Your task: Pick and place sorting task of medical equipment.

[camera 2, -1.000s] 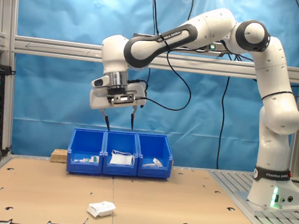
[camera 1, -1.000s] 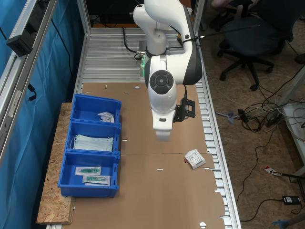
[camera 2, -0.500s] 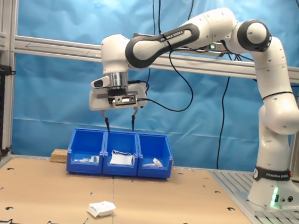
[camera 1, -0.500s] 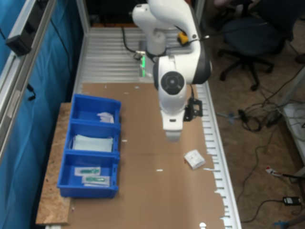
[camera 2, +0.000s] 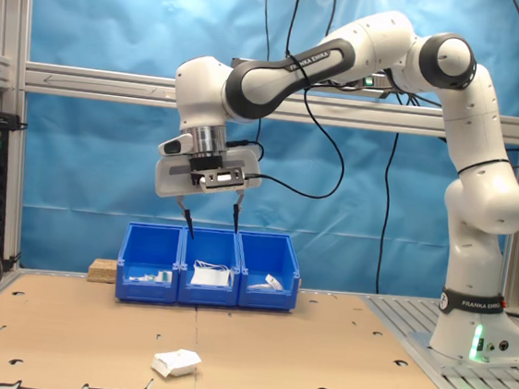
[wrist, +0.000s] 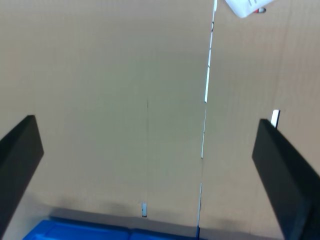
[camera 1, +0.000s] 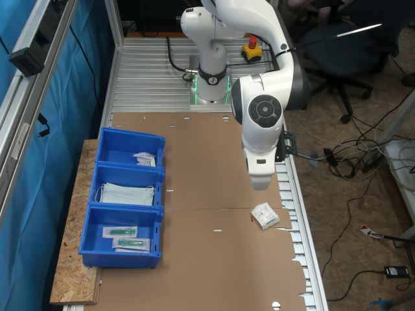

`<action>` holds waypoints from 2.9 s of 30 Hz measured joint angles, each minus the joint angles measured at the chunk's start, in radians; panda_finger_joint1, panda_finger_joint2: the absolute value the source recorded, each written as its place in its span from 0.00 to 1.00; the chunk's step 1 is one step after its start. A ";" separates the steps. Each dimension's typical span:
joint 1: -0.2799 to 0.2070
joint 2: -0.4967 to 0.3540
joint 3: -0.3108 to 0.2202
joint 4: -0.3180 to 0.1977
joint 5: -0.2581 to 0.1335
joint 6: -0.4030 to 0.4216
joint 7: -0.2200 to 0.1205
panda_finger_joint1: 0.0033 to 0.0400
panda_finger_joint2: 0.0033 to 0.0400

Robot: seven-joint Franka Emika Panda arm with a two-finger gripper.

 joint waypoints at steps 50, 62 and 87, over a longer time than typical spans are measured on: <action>0.059 0.199 0.019 -0.004 0.000 0.260 0.091 1.00 1.00; 0.071 0.213 0.023 -0.014 0.000 0.318 0.090 1.00 1.00; 0.073 0.281 0.006 -0.036 0.000 0.426 -0.007 1.00 1.00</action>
